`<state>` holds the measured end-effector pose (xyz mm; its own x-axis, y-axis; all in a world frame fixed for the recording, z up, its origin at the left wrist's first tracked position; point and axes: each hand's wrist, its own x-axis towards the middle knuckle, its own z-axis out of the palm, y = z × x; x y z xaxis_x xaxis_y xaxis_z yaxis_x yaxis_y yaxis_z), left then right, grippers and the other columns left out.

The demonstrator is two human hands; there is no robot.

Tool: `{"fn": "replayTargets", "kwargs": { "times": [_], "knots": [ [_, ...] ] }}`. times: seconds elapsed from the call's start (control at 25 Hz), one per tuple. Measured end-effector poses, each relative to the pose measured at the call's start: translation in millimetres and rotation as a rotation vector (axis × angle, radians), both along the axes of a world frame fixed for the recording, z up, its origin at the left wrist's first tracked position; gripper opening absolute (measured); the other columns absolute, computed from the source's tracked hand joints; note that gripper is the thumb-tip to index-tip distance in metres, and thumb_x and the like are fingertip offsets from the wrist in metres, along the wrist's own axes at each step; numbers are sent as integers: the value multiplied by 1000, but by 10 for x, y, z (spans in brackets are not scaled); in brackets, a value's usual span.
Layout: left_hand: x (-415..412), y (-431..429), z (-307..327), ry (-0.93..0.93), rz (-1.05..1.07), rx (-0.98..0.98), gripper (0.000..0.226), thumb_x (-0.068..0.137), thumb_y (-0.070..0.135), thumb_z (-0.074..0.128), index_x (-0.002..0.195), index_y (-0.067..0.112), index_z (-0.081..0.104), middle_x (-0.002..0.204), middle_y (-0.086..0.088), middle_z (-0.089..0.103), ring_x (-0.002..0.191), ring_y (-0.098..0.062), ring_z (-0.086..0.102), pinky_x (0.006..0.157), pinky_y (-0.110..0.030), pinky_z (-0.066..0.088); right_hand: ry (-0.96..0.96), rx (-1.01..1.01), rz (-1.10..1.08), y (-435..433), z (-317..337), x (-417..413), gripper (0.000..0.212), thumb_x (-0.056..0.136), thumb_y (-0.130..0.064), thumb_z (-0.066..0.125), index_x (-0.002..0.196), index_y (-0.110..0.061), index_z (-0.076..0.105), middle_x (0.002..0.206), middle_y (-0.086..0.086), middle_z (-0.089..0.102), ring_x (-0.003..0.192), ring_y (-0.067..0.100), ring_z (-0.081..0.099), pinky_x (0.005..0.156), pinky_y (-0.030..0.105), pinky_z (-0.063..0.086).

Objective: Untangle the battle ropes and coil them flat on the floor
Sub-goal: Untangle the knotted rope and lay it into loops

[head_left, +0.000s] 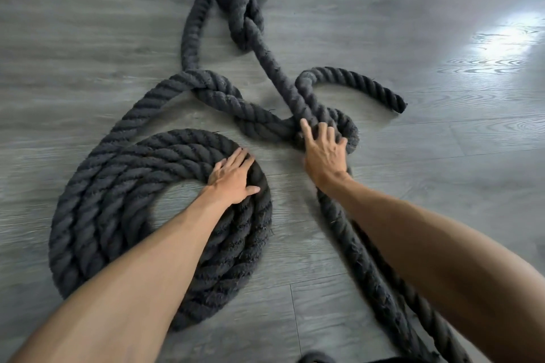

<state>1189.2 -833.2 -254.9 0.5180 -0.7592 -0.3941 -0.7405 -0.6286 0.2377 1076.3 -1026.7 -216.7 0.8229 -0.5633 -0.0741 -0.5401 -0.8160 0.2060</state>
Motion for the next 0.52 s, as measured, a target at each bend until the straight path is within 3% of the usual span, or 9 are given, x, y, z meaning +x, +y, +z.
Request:
{"fn": "replayTargets", "kwargs": {
  "times": [0.12,0.28,0.4,0.52],
  "knots": [
    [-16,-26,-4,16,12,40,88,92,62,50,158,23,7,165,3,-9,151,-12,-10,121,-40,7,39,-23,-150,-603,63,-353,74,94,-10,48,159,-20,13,134,23,41,119,39,45,91,52,43],
    [-49,-85,-2,19,30,88,92,90,64,50,158,23,4,165,1,-12,151,-14,-13,122,-41,4,146,-20,-325,-1118,126,-712,78,95,-10,53,159,-16,9,141,25,38,124,41,44,92,51,47],
    [-100,-110,37,14,69,70,91,89,61,56,158,22,10,165,0,-7,151,-15,-10,123,-43,7,178,55,-418,-1029,57,-750,61,102,-8,36,159,-14,16,145,24,37,129,40,41,98,50,45],
    [-160,-48,68,17,106,19,86,89,54,62,156,24,17,166,-1,-1,152,-19,-1,121,-48,11,171,34,-308,-688,103,-635,62,97,-6,43,156,-13,22,141,25,38,126,41,43,95,50,44]
  ]
}}
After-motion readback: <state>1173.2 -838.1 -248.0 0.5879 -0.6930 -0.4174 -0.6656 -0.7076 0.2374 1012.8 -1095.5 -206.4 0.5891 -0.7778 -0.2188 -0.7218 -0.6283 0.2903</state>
